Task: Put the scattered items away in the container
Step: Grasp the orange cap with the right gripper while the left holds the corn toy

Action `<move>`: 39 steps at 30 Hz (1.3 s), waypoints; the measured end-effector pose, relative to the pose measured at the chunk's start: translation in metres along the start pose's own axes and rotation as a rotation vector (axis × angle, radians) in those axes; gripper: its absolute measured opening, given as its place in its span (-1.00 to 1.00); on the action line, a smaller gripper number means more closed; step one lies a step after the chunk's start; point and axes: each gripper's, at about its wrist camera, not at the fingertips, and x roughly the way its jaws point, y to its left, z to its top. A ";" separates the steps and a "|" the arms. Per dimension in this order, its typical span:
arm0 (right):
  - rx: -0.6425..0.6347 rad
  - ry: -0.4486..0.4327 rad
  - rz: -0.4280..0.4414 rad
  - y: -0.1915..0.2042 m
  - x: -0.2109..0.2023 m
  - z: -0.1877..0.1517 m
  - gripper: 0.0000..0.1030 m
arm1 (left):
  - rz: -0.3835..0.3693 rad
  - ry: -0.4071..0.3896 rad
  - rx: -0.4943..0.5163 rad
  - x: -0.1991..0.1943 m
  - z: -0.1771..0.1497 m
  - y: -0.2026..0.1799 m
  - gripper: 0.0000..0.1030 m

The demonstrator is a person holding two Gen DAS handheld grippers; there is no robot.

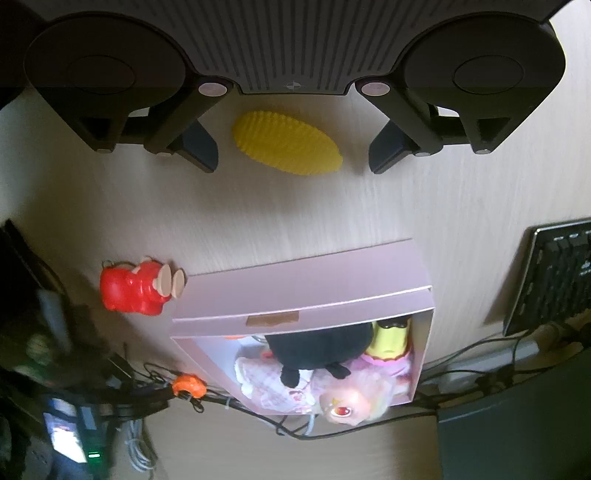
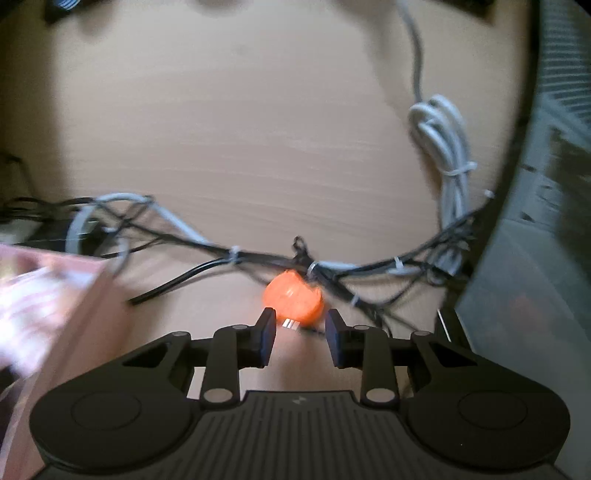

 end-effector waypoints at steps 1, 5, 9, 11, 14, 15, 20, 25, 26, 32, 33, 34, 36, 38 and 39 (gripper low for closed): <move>-0.007 -0.002 0.016 0.001 -0.015 -0.007 -0.44 | -0.007 -0.001 0.014 -0.001 -0.002 0.000 0.81; -0.069 0.011 0.069 0.007 -0.062 -0.041 -0.44 | -0.040 -0.003 0.070 -0.006 -0.010 -0.003 0.81; -0.058 0.020 0.072 0.009 -0.075 -0.051 -0.29 | -0.049 -0.002 0.087 -0.008 -0.013 -0.004 0.81; -0.020 -0.009 0.052 0.006 -0.067 -0.041 -0.02 | -0.047 0.002 0.079 -0.007 -0.012 -0.003 0.81; 0.046 -0.046 0.032 0.000 -0.038 -0.016 0.17 | -0.032 0.015 0.082 -0.005 -0.010 -0.004 0.82; 0.060 -0.047 0.025 -0.002 -0.024 -0.007 0.17 | -0.027 0.020 0.088 -0.004 -0.010 -0.004 0.83; 0.042 -0.033 -0.030 -0.003 0.047 0.021 0.17 | 0.022 0.014 0.148 -0.008 -0.008 -0.004 0.85; -0.030 0.040 -0.035 0.003 0.106 0.026 0.28 | 0.040 0.030 0.084 -0.011 0.000 0.012 0.87; -0.051 0.043 -0.039 0.006 0.113 0.026 0.24 | 0.036 0.036 0.071 -0.010 0.001 0.014 0.88; -0.028 0.000 -0.032 0.005 0.093 0.031 -0.05 | -0.005 0.049 0.071 -0.004 0.004 0.014 0.88; -0.024 -0.014 -0.025 0.005 0.081 0.029 -0.05 | -0.012 0.046 0.079 -0.003 0.004 0.012 0.88; -0.018 -0.026 -0.017 0.005 0.067 0.027 -0.05 | -0.018 0.042 0.088 -0.003 0.004 0.010 0.88; 0.005 -0.046 0.014 0.004 0.032 0.019 -0.05 | -0.029 0.033 0.104 -0.004 0.003 0.008 0.88; 0.008 -0.059 0.046 0.005 -0.002 0.007 -0.05 | -0.041 0.018 0.114 -0.005 0.001 0.007 0.88; -0.001 -0.063 0.057 0.009 -0.019 -0.001 -0.05 | -0.047 0.012 0.119 -0.006 0.000 0.007 0.88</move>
